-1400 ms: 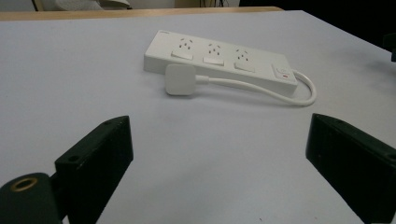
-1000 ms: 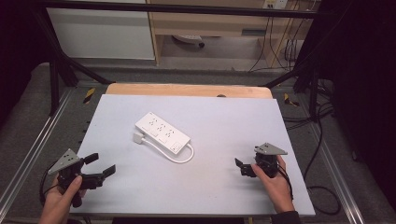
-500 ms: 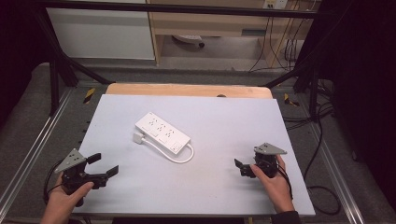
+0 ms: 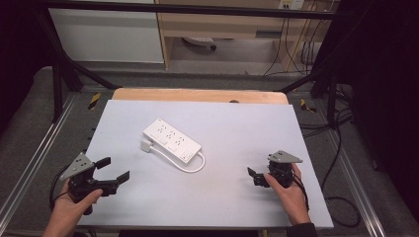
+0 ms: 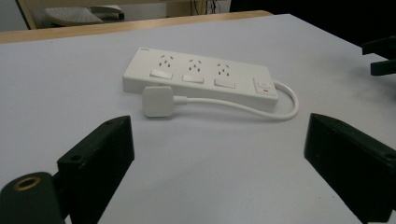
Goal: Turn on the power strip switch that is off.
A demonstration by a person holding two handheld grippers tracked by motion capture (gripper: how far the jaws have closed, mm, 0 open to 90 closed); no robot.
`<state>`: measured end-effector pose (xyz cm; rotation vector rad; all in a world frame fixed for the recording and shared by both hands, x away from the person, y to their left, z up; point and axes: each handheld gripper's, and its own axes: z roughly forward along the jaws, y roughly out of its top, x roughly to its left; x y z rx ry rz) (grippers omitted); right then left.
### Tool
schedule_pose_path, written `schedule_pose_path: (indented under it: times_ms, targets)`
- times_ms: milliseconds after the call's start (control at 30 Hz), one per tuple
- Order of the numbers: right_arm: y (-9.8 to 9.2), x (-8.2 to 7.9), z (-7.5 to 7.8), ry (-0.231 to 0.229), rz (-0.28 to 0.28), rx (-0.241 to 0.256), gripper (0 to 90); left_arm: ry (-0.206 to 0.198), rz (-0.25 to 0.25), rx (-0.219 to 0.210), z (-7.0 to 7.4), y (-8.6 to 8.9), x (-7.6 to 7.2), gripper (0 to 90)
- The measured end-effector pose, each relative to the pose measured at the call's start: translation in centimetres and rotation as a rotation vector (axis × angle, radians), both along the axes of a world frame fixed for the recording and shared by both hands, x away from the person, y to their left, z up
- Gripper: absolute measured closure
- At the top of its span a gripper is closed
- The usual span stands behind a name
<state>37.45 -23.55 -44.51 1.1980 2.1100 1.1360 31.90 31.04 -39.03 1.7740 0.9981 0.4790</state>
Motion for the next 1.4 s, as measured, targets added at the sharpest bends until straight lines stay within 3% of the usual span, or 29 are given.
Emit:
schedule_pose_path:
  times_ms: [233, 833, 1400]
  targets:
    - [-0.1, 0.0, 0.0, 0.0, -0.008, -0.004, 3.6, -0.014, -0.018, -0.004, 0.9, -0.9, 0.7, 8.6]
    - [0.1, 0.0, -0.2, 0.018, -0.017, -0.01, 3.6, -0.007, -0.032, -0.009, 2.2, -2.1, 2.4, 8.0]
    - [0.0, -0.1, -0.1, 0.018, -0.021, -0.004, 3.7, -0.01, -0.055, 0.031, 2.6, -3.9, 4.4, 7.8]
